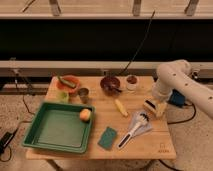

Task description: Place brush in tray

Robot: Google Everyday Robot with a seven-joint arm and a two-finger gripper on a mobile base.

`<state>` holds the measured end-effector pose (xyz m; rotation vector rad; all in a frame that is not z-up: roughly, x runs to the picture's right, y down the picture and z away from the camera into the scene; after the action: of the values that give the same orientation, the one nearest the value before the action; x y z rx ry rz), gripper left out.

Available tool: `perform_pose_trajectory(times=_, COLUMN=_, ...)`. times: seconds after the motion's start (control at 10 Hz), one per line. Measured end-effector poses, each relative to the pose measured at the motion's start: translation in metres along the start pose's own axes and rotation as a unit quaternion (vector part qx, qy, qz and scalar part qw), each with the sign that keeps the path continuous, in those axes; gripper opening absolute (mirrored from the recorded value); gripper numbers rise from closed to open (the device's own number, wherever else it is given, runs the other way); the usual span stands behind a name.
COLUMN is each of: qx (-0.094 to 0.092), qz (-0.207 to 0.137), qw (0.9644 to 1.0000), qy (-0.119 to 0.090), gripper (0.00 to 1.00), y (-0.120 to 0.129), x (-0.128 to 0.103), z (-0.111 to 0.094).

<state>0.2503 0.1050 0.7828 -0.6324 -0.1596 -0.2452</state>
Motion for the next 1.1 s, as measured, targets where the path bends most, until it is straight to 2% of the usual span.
perform_pose_trajectory(times=0.1, qx=-0.004, qz=-0.016, qw=0.9999, qy=-0.004, gripper=0.8, y=0.004, x=-0.013, z=0.013)
perform_pose_trajectory(times=0.3, qx=-0.011, qz=-0.032, qw=0.9994, qy=-0.012, gripper=0.8, y=0.015, x=-0.026, z=0.031)
perform_pose_trajectory(times=0.7, qx=-0.021, qz=-0.043, qw=0.9986, qy=-0.024, gripper=0.8, y=0.036, x=-0.034, z=0.056)
perform_pose_trajectory(times=1.1, qx=-0.025, qz=-0.043, qw=0.9983, qy=-0.03, gripper=0.8, y=0.039, x=-0.033, z=0.08)
